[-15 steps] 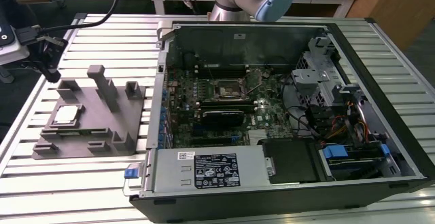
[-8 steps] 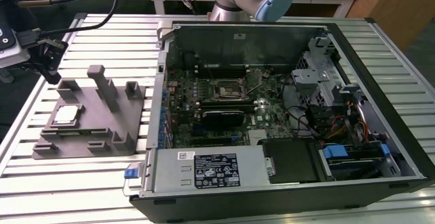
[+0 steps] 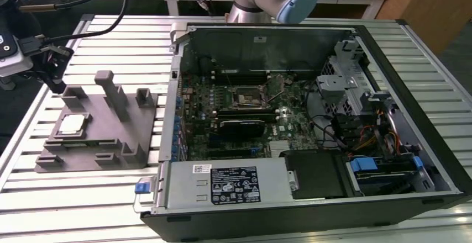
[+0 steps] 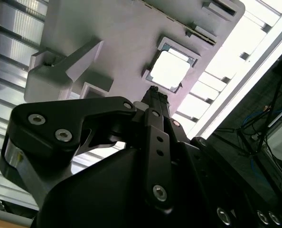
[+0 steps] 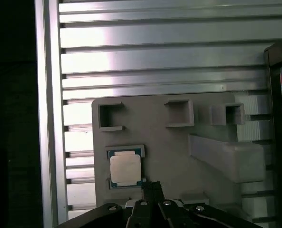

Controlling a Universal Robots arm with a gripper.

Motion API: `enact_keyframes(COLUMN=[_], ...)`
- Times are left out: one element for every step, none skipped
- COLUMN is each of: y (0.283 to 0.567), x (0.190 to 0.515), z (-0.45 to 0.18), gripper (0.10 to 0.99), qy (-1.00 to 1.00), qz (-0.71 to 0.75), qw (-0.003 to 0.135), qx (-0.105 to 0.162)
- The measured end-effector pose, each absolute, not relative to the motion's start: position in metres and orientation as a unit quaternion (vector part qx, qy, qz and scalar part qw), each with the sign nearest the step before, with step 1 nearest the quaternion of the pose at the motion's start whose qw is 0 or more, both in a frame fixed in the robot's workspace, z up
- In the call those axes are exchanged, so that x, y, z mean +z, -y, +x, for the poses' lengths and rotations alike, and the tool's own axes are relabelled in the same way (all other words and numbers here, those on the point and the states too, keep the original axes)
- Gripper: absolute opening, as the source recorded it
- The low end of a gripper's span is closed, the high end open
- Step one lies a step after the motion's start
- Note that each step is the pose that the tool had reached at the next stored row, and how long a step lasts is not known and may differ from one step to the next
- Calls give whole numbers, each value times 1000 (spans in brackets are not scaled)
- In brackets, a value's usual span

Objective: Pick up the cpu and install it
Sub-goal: 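Pick up the cpu and move it towards the insertion slot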

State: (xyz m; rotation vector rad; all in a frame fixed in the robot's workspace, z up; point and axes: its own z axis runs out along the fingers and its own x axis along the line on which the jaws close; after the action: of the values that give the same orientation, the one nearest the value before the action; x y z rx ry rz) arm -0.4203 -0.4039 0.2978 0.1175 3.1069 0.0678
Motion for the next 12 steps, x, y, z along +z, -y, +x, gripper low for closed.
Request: enact_keyframes(y=[404, 404, 404, 404, 404, 404, 404, 404, 404, 404, 404, 404], x=[297, 297, 296, 295, 295, 294, 294, 293, 293, 292, 291, 290], z=[-421, -421, -421, -422, -422, -422, -422, -423, -423, -423, -424, -424], gripper=[106, 106, 106, 106, 106, 106, 106, 106, 106, 106, 106, 106], qy=[-999, -999, -999, -999, -999, -999, -999, -999, -999, -999, -999, -999], qz=[38, 38, 38, 38, 38, 38, 38, 38, 38, 38, 38, 38], qw=[16, 16, 16, 16, 16, 16, 16, 16, 16, 16, 16, 16], qx=[22, 22, 22, 22, 22, 22, 22, 22, 22, 22, 22, 22])
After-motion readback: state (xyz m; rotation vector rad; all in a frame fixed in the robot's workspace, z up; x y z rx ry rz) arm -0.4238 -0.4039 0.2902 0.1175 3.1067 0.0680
